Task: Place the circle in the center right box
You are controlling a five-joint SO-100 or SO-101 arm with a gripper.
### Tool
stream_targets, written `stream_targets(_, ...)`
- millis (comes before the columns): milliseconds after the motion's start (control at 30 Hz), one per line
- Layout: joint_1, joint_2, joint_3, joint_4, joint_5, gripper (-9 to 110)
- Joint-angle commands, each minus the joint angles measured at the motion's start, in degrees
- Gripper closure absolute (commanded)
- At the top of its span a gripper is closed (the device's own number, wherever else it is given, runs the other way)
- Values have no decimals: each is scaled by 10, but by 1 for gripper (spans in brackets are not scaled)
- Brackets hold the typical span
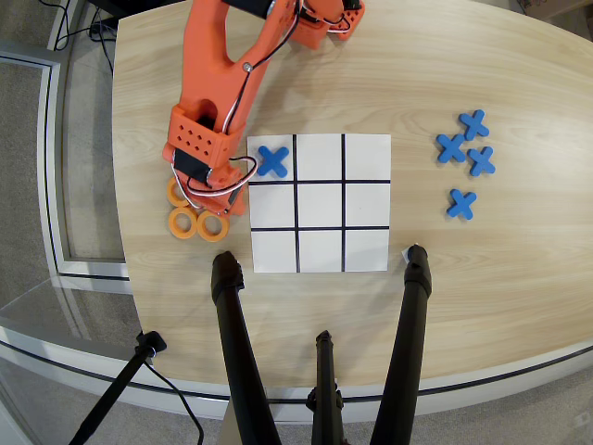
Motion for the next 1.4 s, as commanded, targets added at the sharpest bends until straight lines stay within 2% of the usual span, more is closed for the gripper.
stream_targets(0, 8, -7, -1, -4, 19, 83)
stream_targets(700, -11, 38, 56, 11, 47, 96)
stream_targets(1067, -48, 81, 77, 25, 120, 102)
stream_targets(1367, -90, 163, 22, 88, 192, 102)
